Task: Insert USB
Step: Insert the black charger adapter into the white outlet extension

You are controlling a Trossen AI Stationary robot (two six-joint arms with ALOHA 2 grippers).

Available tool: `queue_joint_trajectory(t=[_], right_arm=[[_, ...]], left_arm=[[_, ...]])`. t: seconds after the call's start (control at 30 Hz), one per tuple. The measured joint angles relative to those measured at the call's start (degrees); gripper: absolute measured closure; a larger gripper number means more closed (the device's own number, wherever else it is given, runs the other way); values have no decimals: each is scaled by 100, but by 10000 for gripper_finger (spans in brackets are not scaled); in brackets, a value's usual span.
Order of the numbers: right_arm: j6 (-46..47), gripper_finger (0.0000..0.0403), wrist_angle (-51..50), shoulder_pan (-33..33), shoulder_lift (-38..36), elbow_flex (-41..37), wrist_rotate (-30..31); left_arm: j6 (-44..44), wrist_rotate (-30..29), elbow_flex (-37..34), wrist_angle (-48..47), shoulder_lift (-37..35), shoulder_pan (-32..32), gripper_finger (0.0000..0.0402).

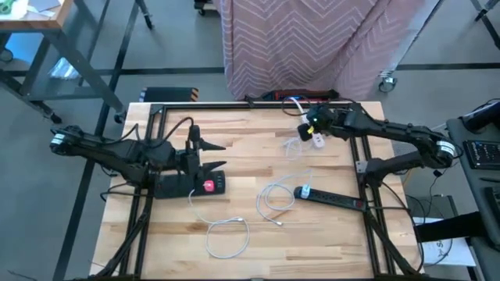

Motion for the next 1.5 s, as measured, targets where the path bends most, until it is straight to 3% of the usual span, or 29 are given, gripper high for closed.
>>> queue_joint_trajectory(t=[0.23,0.53,1.5], right_arm=[[191,402,70,-234,-36,-290,-289],[10,403,198,-259,-39,-474,134],[-51,403,1154,-410,-59,-1366,203]], left_arm=[[150,17,13,128,162,22,236],[151,13,13,89,157,24,246],[151,2,7,102,158,26,247]])
